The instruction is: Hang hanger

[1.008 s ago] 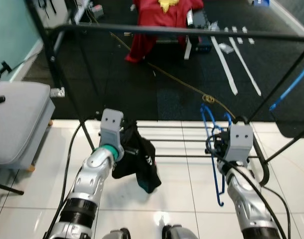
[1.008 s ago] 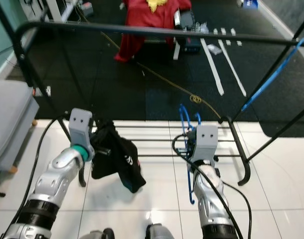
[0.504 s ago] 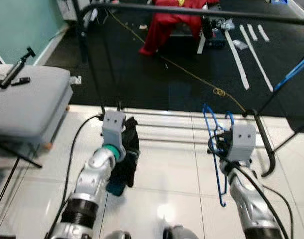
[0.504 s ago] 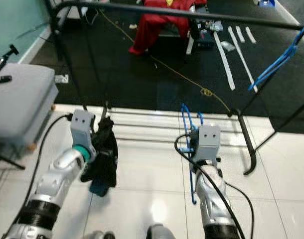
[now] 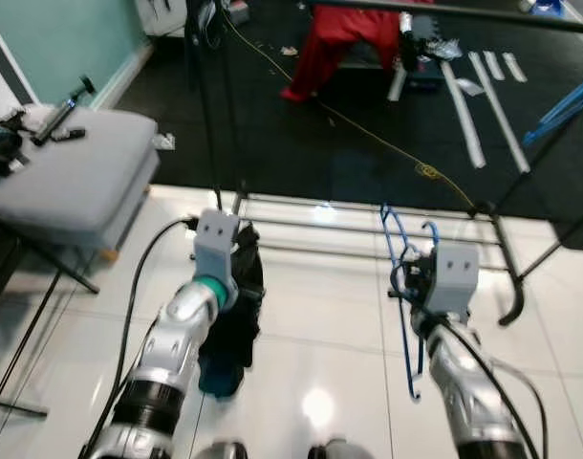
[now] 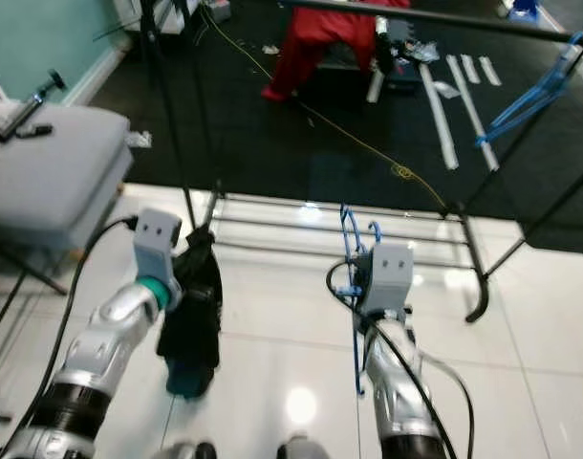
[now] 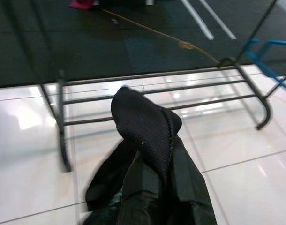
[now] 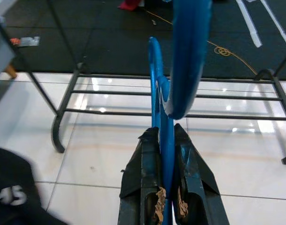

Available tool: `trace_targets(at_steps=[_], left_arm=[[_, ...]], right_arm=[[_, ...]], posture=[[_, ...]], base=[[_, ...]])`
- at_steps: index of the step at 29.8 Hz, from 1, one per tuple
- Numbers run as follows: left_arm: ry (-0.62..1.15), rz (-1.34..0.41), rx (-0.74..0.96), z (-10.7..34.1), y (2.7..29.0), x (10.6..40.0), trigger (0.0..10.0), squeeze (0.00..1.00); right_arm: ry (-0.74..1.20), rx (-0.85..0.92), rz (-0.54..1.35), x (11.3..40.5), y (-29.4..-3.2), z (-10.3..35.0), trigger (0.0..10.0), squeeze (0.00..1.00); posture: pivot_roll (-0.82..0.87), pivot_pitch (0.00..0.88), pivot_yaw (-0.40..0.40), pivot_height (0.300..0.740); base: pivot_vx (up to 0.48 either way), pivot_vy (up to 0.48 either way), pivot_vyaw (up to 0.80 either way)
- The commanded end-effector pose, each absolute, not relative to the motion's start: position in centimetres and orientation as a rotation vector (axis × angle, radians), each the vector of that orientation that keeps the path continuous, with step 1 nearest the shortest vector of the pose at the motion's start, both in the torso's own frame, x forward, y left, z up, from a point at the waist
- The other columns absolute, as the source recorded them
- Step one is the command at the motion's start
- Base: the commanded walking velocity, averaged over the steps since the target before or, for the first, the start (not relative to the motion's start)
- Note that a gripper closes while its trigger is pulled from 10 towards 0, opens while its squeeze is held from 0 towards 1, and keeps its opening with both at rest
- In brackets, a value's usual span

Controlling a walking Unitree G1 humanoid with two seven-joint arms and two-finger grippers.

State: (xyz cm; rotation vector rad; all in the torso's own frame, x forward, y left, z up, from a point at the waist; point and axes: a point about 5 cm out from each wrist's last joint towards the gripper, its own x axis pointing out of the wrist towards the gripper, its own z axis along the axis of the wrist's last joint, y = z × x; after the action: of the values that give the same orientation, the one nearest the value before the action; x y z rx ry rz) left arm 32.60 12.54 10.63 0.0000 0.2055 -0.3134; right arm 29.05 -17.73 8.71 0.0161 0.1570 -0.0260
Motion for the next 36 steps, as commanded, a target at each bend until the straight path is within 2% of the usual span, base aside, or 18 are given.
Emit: trace_targets(at_steps=[1,17,21,28,34,36], left_arm=[[0.232,-0.328,0.007,10.1,12.4,32.4,10.0,0.0],[0.227,-0.293,0.035,10.0,12.4,32.7,10.0,0.0],[0.22,-0.276,0.037,10.1,12.6,32.7,10.0,0.0],[0.213,-0.258,0.022,10.2,12.6,32.6,10.0,0.0],[0.224,-0.262,0.044,10.0,12.6,32.5,10.0,0.0],[0.219,-0.246,0.005,10.1,12.6,32.6,10.0,0.0]], right_arm=[[0.178,0.025,-0.033,28.7,-17.9,8.2,10.0,0.0],[0.173,0.021,-0.007,28.5,-17.5,8.2,10.0,0.0],[0.166,-0.034,0.091,28.7,-16.4,8.6,10.0,0.0],[0.151,-0.062,0.156,28.9,-15.6,9.2,10.0,0.0],[0.15,-0.071,0.155,29.1,-15.9,9.3,10.0,0.0],[0.142,-0.081,0.144,29.1,-16.6,9.7,10.0,0.0]], posture=[[-0.08,0.041,0.058,0.74],[-0.09,0.048,0.059,0.74],[-0.09,0.057,0.048,0.74],[-0.09,0.07,0.035,0.74],[-0.09,0.079,0.032,0.74],[-0.09,0.086,0.029,0.74]], base=[[0.0,0.0,0.0],[0.0,0.0,0.0],[0.0,0.0,0.0],[0.0,0.0,0.0],[0.0,-0.416,0.0],[0.0,0.0,0.0]])
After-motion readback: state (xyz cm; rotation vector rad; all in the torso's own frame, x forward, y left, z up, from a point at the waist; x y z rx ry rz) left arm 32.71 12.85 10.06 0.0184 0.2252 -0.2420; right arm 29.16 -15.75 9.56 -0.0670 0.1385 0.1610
